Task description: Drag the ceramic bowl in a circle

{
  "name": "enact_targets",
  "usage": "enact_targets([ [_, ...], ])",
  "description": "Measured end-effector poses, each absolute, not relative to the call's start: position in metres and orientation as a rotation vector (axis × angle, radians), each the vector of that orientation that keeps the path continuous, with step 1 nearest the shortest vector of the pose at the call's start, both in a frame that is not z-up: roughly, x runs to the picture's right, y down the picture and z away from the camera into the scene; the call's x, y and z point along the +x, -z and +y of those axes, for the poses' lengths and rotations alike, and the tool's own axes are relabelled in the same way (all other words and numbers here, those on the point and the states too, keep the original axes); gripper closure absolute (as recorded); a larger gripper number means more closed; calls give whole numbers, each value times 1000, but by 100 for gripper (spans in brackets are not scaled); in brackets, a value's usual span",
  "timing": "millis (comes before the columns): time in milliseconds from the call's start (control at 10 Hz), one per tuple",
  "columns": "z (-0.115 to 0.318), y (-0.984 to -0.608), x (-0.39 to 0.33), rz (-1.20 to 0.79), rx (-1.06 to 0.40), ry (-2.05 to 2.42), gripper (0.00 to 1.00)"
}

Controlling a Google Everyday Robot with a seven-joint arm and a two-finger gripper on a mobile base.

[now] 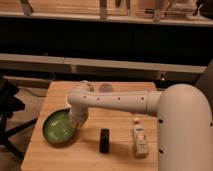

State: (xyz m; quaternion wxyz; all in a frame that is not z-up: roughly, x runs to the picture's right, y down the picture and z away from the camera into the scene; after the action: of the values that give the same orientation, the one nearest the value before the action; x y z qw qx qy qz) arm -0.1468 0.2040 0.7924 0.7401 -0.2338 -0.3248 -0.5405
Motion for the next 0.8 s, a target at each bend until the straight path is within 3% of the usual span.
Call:
enact_targets([
  [800, 208, -791, -148, -743, -506, 1200, 100],
])
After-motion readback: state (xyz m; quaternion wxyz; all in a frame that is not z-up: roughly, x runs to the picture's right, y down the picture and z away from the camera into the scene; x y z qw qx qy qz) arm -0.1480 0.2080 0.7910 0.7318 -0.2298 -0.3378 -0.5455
